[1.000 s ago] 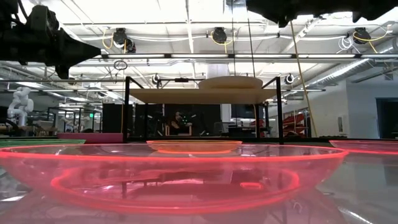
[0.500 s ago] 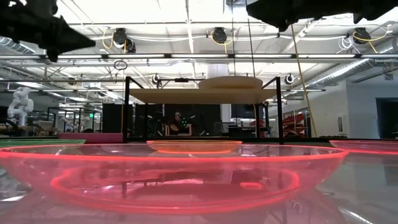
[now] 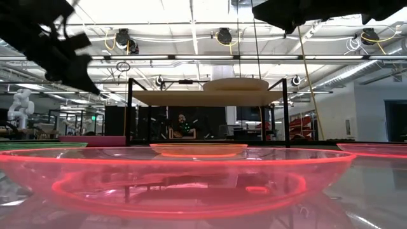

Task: Place and stack plates onto a shelf
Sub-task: Stack the pink plate on top of the gray plate on the shelf

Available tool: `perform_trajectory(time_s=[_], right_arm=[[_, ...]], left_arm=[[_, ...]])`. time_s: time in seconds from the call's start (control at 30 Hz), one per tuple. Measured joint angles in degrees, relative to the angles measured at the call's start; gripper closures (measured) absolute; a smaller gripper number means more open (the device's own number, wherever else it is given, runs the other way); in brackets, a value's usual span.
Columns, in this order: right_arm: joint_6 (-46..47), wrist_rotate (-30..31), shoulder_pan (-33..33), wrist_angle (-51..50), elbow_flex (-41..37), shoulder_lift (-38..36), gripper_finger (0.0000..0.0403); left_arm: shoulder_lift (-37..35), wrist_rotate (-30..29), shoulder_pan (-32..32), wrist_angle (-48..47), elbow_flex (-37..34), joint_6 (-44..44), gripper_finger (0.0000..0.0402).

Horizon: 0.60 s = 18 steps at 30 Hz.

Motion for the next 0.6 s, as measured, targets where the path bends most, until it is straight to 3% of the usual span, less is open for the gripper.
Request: perform_trajectory(time_s=[0.13, 0.37, 0.6], right_arm=[[0.3, 0.0, 0.0, -0.6, 0.0, 0.0, 0.0280], [0.8, 0.0, 0.0, -1.4, 0.0, 0.0, 0.0280], [0.8, 0.0, 0.0, -1.5, 0.0, 0.0, 0.0280]], left_arm=[[7.5, 3.6, 2.4, 0.1, 0.0, -0.5, 0.0394], [15.2, 5.0, 5.5, 0.0, 0.0, -1.8, 0.0391], [19.5, 5.6, 8.7, 0.1, 0.0, -2.8, 0.0335]])
